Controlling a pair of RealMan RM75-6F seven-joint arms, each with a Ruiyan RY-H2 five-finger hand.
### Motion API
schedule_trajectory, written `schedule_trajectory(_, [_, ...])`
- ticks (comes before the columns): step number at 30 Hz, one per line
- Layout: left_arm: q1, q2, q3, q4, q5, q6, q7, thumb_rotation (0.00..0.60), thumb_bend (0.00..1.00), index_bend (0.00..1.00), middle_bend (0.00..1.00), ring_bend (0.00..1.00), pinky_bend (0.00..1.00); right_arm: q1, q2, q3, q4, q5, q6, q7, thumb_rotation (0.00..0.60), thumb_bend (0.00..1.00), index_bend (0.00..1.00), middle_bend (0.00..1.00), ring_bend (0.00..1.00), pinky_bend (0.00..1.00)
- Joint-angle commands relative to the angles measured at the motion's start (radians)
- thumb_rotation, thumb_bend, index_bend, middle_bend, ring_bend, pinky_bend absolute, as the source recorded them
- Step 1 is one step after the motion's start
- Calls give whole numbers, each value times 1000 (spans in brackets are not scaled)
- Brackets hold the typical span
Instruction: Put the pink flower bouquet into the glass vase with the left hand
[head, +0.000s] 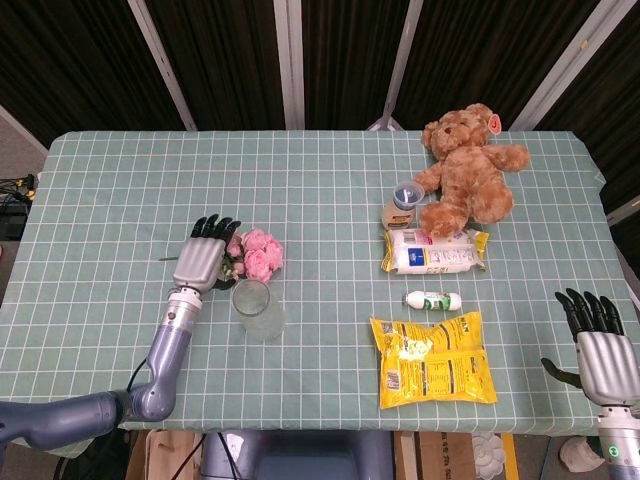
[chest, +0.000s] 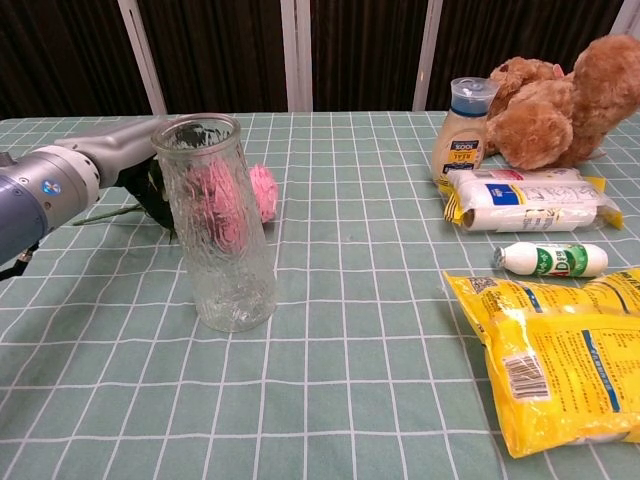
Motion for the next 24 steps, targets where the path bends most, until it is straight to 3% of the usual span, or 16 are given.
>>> schedule_trajectory(1, [-17,-8,-4,21,-63,-9,60,600,195,126,73,0,0,0,-1,0,0,1,-1,-3,600,171,113,105,38,0])
schedule_trajectory(9, [-44,-28,-4,47,-112,-46,77,600,196,129,90,0,10,1,-6,-1,-1,2,-1,-13,600,171,113,105,39,0])
schedule_trajectory(13, [-56,-40,0,55,-89,-66,51,600,243,164,176,17,118,2,-6,0,0,4,-2,-13,600,171,113,105,38,0])
schedule_trajectory(19, [-59,-76,22,107,-22,-46,12,600,386,212,291,128,249,2,-1,-3,-2,-2,-5,12,600,171,113,105,38,0])
schedule_trajectory(24, [-61,-103,24,145,1,-25,-5,600,449,261,357,203,347,1,2,-4,-1,-4,-4,24,600,171,113,105,38,0])
